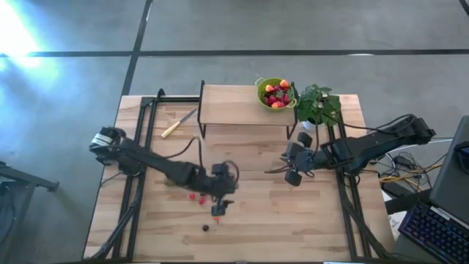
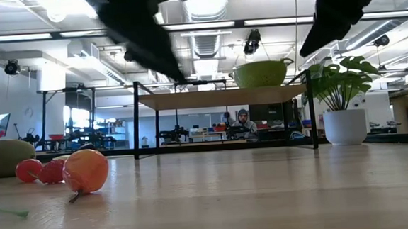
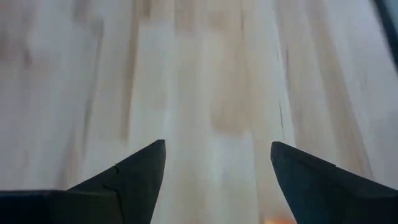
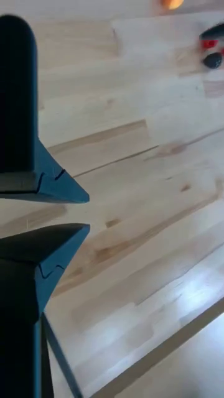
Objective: Build produce basket
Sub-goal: Put the red cherry into the green basket
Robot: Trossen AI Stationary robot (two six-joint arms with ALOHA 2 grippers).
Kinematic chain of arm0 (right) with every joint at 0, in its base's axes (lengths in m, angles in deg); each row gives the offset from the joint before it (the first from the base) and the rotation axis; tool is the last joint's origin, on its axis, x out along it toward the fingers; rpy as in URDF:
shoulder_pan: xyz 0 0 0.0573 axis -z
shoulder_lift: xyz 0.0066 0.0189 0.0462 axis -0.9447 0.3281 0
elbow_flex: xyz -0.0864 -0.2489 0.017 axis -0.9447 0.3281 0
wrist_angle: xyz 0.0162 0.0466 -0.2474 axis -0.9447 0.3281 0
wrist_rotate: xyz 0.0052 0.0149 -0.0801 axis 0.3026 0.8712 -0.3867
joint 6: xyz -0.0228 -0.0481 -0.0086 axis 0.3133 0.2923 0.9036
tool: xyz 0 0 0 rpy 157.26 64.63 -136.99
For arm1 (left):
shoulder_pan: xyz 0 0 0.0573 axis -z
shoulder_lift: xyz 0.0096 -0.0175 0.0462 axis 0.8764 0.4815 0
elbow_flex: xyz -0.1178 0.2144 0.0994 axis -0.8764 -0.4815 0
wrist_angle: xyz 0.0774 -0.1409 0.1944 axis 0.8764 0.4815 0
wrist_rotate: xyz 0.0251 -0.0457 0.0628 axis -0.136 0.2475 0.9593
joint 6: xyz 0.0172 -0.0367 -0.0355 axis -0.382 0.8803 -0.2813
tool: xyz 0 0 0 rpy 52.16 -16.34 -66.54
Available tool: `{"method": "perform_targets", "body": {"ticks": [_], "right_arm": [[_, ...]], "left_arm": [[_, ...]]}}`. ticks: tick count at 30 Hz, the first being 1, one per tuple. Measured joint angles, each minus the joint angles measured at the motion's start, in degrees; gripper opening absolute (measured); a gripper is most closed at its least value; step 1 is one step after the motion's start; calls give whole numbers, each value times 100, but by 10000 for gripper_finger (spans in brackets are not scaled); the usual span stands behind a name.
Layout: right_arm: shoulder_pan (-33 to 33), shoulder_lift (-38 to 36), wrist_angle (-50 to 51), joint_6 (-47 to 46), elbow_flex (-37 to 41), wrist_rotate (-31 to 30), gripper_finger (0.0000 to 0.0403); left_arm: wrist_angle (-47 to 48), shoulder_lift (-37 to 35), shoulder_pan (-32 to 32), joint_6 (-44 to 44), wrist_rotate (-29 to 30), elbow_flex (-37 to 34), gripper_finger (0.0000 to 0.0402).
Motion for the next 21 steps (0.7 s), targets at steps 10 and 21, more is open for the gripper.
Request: {"method": "perform_targets", "body": {"ticks": [10, 21], "right_arm": [[2, 2, -393, 93, 91, 0, 92], [4, 2, -523, 155, 91, 0, 107]], "left_arm": [[2461, -332, 926, 2564, 472, 2, 296], [3869, -332, 1056, 2677, 439, -10, 296]]}}
